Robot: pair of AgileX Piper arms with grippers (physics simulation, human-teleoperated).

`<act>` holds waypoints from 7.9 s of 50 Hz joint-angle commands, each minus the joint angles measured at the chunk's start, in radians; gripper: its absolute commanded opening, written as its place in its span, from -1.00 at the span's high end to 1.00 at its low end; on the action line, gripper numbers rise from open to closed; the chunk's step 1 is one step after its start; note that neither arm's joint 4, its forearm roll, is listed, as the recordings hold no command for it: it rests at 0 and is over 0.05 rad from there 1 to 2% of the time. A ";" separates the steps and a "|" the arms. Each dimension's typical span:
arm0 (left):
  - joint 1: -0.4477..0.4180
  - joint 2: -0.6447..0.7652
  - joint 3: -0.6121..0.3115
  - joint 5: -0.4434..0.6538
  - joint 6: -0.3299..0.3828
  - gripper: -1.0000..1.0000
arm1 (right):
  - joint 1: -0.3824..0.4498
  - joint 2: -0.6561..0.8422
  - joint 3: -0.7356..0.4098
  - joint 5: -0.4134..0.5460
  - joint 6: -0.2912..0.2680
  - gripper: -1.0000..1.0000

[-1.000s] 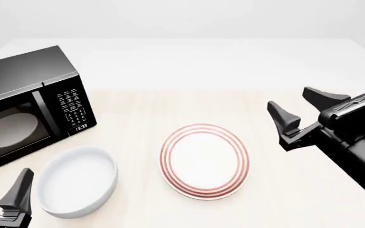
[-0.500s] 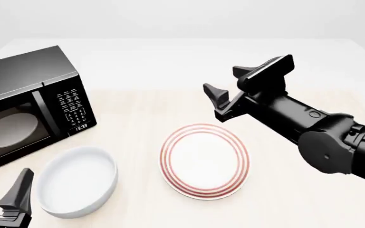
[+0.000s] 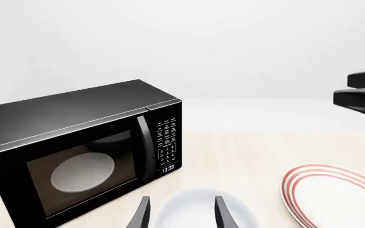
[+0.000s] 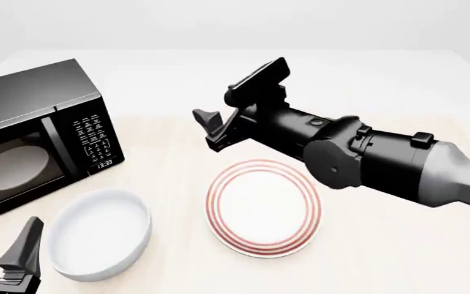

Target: Put the white bowl to the right of the plate.

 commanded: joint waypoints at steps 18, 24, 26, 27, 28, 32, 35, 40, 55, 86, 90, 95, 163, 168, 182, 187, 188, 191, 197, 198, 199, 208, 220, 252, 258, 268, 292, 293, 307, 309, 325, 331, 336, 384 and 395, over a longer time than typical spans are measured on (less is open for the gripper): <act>0.000 0.000 0.000 0.000 0.000 -1.00 | 0.069 0.251 -0.269 0.186 0.048 -1.00; 0.000 0.000 0.000 0.000 0.000 -1.00 | 0.082 0.289 -0.304 0.224 0.094 -1.00; 0.000 0.000 0.000 0.000 0.000 -1.00 | 0.077 0.309 -0.319 0.241 0.096 -1.00; 0.000 0.000 0.000 0.000 0.000 -1.00 | 0.078 0.319 -0.329 0.255 0.102 -1.00; 0.000 0.000 0.000 0.000 0.000 -1.00 | 0.077 0.325 -0.334 0.261 0.106 -1.00; 0.000 0.000 0.000 0.000 0.000 -1.00 | 0.093 0.342 -0.349 0.279 0.104 -1.00; 0.000 0.000 0.000 0.000 0.000 -1.00 | 0.107 0.357 -0.364 0.295 0.108 -1.00; 0.000 0.000 0.000 0.000 0.000 -1.00 | 0.119 0.373 -0.388 0.322 0.106 -1.00; 0.000 0.000 0.000 0.000 0.000 -1.00 | 0.151 0.413 -0.424 0.344 0.134 -1.00; 0.000 0.000 0.000 0.000 0.000 -1.00 | 0.210 0.541 -0.466 0.308 0.235 -1.00; 0.000 0.000 0.000 0.000 0.000 -1.00 | 0.213 0.549 -0.467 0.302 0.244 -1.00; 0.000 0.000 0.000 0.000 0.000 -1.00 | 0.216 0.567 -0.466 0.293 0.259 -1.00; 0.000 0.000 0.000 0.000 0.000 -1.00 | 0.237 0.708 -0.464 0.206 0.380 -1.00; 0.000 0.000 0.000 0.000 0.000 -1.00 | 0.233 0.712 -0.457 0.198 0.385 -1.00; 0.000 0.000 0.000 0.000 0.000 -1.00 | 0.233 0.722 -0.446 0.177 0.400 -1.00; 0.000 0.000 0.000 0.000 0.000 -1.00 | 0.235 0.724 -0.444 0.174 0.403 -1.00; 0.000 0.000 0.000 0.000 0.000 -1.00 | 0.235 0.725 -0.443 0.172 0.406 -1.00; 0.000 0.000 0.000 0.000 0.000 -1.00 | 0.237 0.731 -0.444 0.170 0.408 -1.00; 0.000 0.000 0.000 0.000 0.000 -1.00 | 0.243 0.744 -0.449 0.170 0.414 -1.00; 0.000 0.000 0.000 0.000 0.000 -1.00 | 0.244 0.745 -0.449 0.170 0.415 -1.00; 0.000 0.000 0.000 0.000 0.000 -1.00 | 0.245 0.745 -0.449 0.170 0.416 -1.00; 0.000 0.000 0.000 0.000 0.000 -1.00 | 0.244 0.752 -0.452 0.172 0.416 -1.00; 0.000 0.000 0.000 0.000 0.000 -1.00 | 0.227 0.730 -0.432 0.169 0.406 1.00; 0.000 0.000 0.000 0.000 0.000 -1.00 | 0.148 0.430 -0.299 0.221 0.276 1.00; 0.000 0.000 0.000 0.000 0.000 -1.00 | 0.117 0.368 -0.265 0.223 0.253 1.00; 0.000 0.000 0.000 0.000 0.000 -1.00 | 0.046 0.261 -0.185 0.208 0.229 1.00; 0.000 0.000 0.000 0.000 0.000 -1.00 | -0.214 -0.041 0.109 0.144 0.224 1.00; 0.000 0.000 0.000 0.000 0.000 -1.00 | -0.226 -0.053 0.122 0.142 0.226 1.00; 0.000 0.000 0.000 0.000 0.000 -1.00 | -0.399 -0.225 0.302 0.113 0.245 1.00; 0.000 0.000 0.000 0.000 0.000 -1.00 | -0.423 -0.247 0.323 0.109 0.249 1.00; 0.000 0.000 0.000 0.000 0.000 -1.00 | -0.574 -0.359 0.442 0.089 0.273 1.00; 0.000 0.000 0.000 0.000 0.000 -1.00 | -0.625 -0.401 0.472 0.095 0.278 1.00; 0.000 0.000 0.000 0.000 0.000 -1.00 | -0.666 -0.420 0.500 0.090 0.287 1.00; 0.000 0.000 0.000 0.000 0.000 -1.00 | -1.041 -0.365 0.775 -0.142 0.386 1.00; 0.000 0.000 0.000 0.000 0.000 -1.00 | -1.076 -0.248 0.804 -0.246 0.397 1.00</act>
